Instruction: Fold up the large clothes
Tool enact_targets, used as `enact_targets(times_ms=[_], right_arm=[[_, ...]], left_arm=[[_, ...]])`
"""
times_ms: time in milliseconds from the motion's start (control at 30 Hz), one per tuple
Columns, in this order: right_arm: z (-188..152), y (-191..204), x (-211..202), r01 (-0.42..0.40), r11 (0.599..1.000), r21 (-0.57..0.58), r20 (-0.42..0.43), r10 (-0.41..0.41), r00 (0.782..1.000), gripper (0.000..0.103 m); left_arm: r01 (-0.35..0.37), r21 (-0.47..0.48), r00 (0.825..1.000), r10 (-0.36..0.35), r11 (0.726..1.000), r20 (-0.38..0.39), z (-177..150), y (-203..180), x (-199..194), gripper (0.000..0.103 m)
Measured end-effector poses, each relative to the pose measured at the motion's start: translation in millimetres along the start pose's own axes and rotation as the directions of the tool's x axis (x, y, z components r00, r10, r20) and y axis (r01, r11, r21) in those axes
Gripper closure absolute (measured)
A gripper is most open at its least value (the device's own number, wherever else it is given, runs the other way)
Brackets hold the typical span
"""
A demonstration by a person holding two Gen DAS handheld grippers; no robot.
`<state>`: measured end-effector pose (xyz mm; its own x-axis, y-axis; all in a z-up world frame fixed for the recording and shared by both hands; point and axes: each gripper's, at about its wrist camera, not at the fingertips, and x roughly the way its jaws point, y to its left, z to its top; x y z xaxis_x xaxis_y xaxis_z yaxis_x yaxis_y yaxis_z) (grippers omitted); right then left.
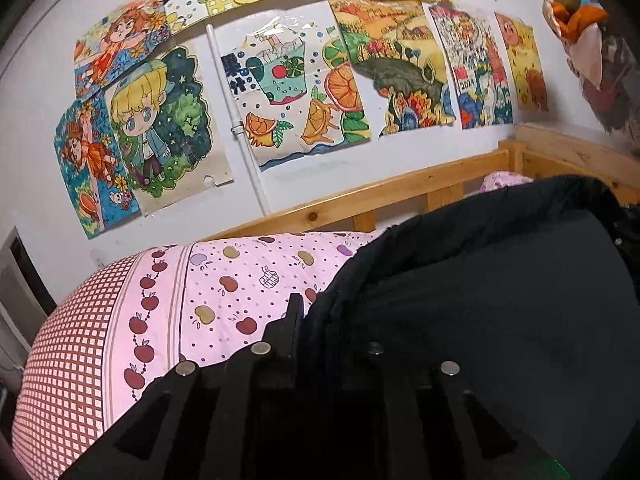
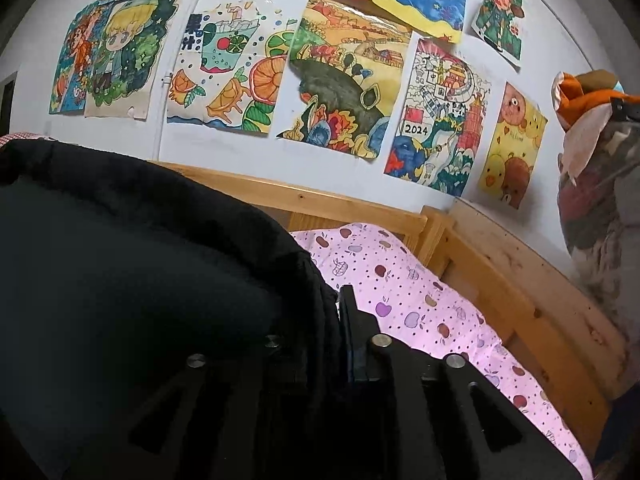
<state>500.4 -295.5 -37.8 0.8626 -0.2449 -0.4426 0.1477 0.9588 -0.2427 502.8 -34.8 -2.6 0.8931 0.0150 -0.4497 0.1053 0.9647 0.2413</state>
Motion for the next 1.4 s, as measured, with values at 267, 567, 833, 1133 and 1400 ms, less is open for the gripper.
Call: enact_targets(times_ms=[267,567,833,1133,1400], right_arm=[[3,-37,-36,-0.115,0.988,0.103,0.118,0.103,0.988,0.015],[-9,-59,-96,-0.298,0.954,0.032,0.134,0.292,0.947,0.006],[-52,-35,-90,-0.399,0.916,-0.041,-0.079,0.395,0.915,0.006],[-27,-24,-23,-0.319,0.948,0.014,-0.161,0.317,0.935,0.006],[-2,-17,38,-0.214,0.976,0.03,-0.234,0.215,0.948,0.006]], left_arm=[[0.01,-0.171,0.981,0.024,0.985,0.195,-1,34,-58,0.016],[0.203,-0.098,0.967,-0.184,0.974,0.177,-25,22,-99,0.015],[0.2,0.074,0.977,-0.205,0.977,0.061,-50,-24,-85,0.015],[0.145,-0.046,0.985,-0.148,0.988,-0.083,-31,-16,-23,0.012],[0.102,-0.22,0.972,-0.144,0.97,-0.186,-15,30,28,0.009]])
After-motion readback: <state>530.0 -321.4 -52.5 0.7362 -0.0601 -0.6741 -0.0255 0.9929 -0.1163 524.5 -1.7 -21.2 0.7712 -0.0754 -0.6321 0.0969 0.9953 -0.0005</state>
